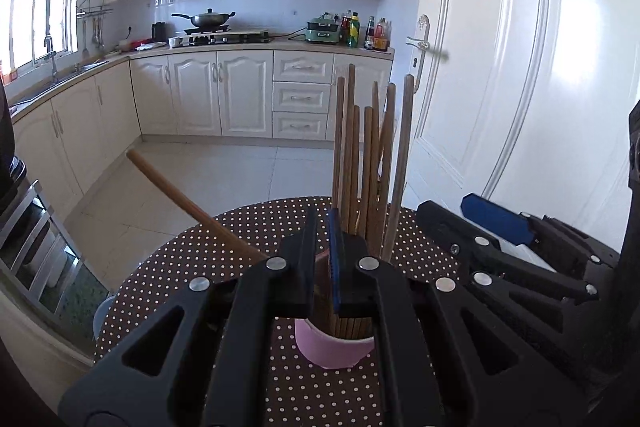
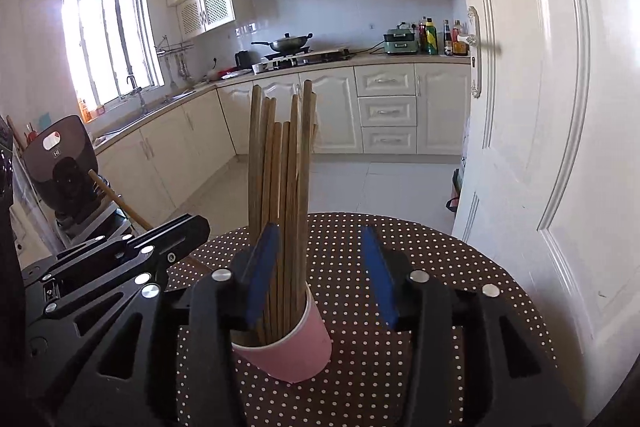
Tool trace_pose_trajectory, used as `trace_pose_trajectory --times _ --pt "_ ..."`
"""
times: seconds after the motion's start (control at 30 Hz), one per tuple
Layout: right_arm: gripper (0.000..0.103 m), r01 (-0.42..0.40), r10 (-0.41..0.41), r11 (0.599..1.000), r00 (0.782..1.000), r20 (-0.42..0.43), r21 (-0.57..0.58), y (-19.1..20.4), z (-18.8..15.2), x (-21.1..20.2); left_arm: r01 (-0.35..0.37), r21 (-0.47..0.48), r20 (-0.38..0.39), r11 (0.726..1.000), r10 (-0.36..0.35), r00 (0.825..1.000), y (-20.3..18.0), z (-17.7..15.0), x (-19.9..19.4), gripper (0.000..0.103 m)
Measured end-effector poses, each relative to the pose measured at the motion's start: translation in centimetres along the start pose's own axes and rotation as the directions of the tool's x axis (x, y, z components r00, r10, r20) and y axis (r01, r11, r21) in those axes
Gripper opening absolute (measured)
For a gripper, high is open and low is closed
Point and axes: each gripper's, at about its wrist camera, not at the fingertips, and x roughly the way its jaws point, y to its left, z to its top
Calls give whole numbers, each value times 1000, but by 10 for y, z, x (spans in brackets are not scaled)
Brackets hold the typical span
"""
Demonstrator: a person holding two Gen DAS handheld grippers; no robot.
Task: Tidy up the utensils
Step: 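Open the left tool to release its chopstick while the right tool opens too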
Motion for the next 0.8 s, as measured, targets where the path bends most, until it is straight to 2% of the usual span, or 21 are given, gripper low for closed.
trace_pose_trajectory --times 0.17,0.47,0.57,0.63,0.7,0.8 --pt "52 21 -21 1000 1000 1 -15 -3 -8 -12 5 -3 -23 1000 -5 1000 -6 -10 -7 7" --pt "66 48 -48 999 999 5 -2 -11 -31 -40 22 11 -3 1000 -22 1000 -20 -35 -36 8" --pt "68 65 -65 998 998 4 5 -13 -41 -49 13 21 -5 1000 -13 1000 -25 -47 -46 22" --pt "70 82 -82 997 997 7 16 -16 -47 -56 -9 11 11 1000 8 1000 -25 -55 -55 45" --pt "74 80 -80 996 997 6 39 -23 -51 -64 -8 1 30 1000 8 1000 -23 -59 -61 55" --pt "77 93 -93 994 996 5 54 -28 -59 -73 -7 -8 17 1000 7 1000 -22 -69 -68 61"
